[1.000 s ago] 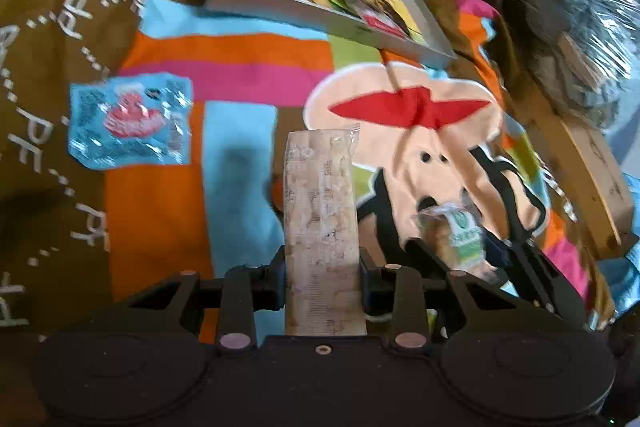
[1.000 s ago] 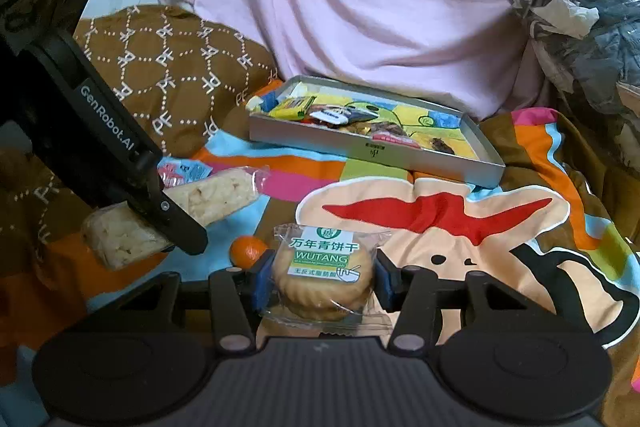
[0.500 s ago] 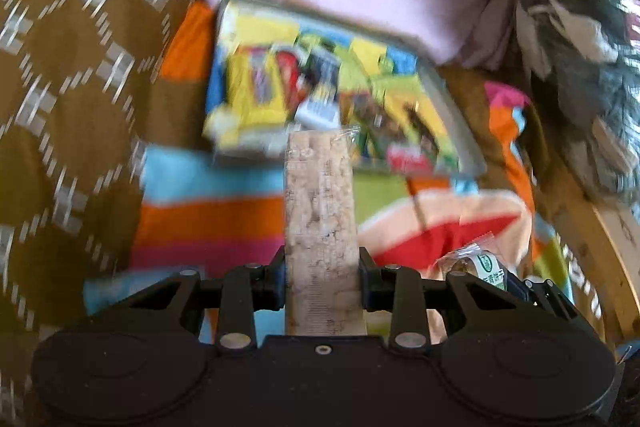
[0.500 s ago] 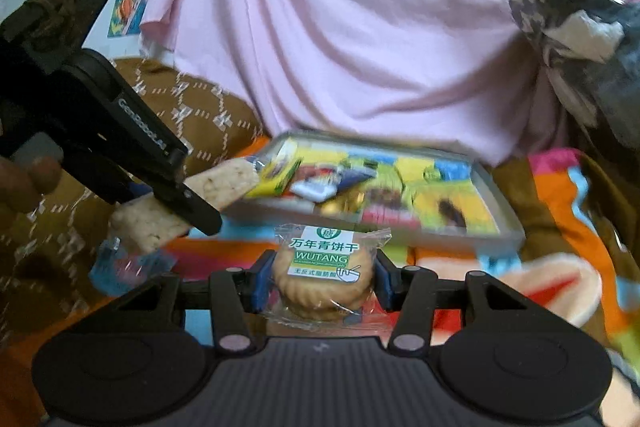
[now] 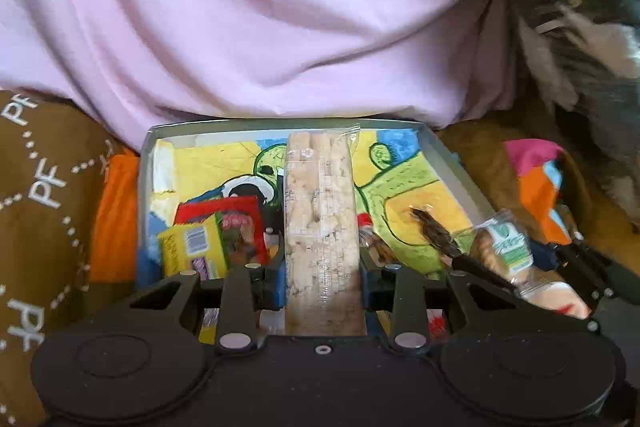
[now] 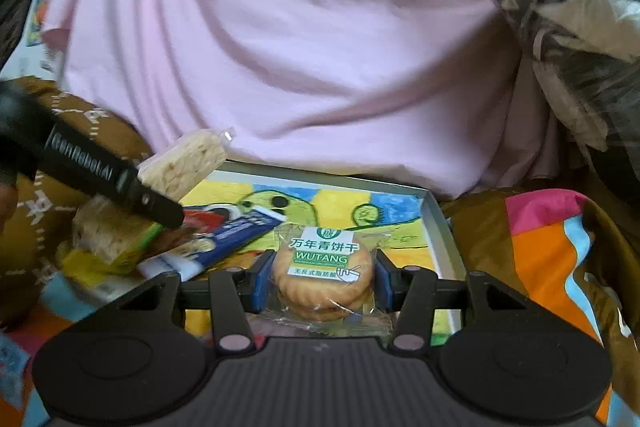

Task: Organize snacks
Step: 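Carry the rice-cracker bar and WUTANG biscuit to the grey tray with both tools, then open both tools over the tray and lift them away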

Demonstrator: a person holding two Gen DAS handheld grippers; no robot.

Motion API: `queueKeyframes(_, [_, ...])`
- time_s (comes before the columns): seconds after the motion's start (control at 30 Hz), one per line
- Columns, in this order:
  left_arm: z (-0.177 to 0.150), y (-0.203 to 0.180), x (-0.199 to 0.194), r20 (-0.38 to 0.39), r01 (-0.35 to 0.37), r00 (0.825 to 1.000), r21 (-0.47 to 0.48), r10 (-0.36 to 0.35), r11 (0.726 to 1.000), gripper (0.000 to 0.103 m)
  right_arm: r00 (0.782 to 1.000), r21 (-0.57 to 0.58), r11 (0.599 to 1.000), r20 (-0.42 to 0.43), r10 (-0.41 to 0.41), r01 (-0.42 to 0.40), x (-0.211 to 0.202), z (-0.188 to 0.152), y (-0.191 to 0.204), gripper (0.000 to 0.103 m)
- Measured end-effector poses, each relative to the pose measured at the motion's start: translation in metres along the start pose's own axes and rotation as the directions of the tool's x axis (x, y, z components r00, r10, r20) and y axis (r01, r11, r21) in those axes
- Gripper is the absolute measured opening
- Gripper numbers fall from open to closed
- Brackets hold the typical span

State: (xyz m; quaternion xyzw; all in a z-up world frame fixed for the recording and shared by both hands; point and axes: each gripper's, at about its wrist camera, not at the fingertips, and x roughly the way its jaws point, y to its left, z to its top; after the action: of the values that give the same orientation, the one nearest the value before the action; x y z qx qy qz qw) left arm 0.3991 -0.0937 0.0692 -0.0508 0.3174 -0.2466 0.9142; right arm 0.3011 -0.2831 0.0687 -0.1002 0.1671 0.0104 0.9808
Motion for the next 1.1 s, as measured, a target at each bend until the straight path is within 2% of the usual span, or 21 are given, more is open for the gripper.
queueKeyframes(0.17, [0.004,-0.005,0.031,-0.032,-0.025,0.999,-0.039,0.024,0.999,0.035,0.999,0.069,0.997,-0.041,-0.016,0.019,0.023,0.002,-0.013,0.054])
queueKeyframes(0.37, [0.001,-0.019,0.053,-0.058,-0.071,0.996,-0.004,0.070,0.997,0.035,0.996,0.078,0.996,-0.081,-0.043,0.050,0.038,-0.010,-0.019,0.054])
queueKeyframes(0.63, [-0.008,-0.031,0.059,-0.067,-0.074,0.995,0.025,0.075,0.997,0.035,0.991,0.074,0.994,-0.116,-0.074,0.083,0.045,-0.025,-0.028,0.054])
queueKeyframes(0.8, [-0.009,-0.033,0.062,-0.071,-0.122,0.990,0.012,0.122,0.992,0.036,0.988,0.062,0.995,-0.139,-0.066,0.075,0.045,-0.027,-0.024,0.056])
queueKeyframes(0.87, [-0.008,-0.031,0.062,-0.079,-0.137,0.987,0.001,0.136,0.991,0.038,0.987,0.049,0.996,-0.143,-0.071,0.078,0.046,-0.027,-0.022,0.059])
queueKeyframes(0.97, [-0.007,-0.028,0.060,-0.082,-0.140,0.987,-0.016,0.138,0.990,0.042,0.987,0.047,0.995,-0.142,-0.079,0.087,0.045,-0.025,-0.021,0.075])
queueKeyframes(1.03, [-0.006,-0.027,0.056,-0.079,-0.131,0.989,-0.030,0.129,0.991,0.047,0.988,0.054,0.995,-0.130,-0.080,0.087,0.042,-0.024,-0.022,0.082])
queueKeyframes(1.1, [-0.005,-0.029,0.050,-0.059,-0.129,0.990,-0.033,0.127,0.991,0.057,0.990,0.063,0.994,-0.118,-0.083,0.091,0.038,-0.022,-0.023,0.087])
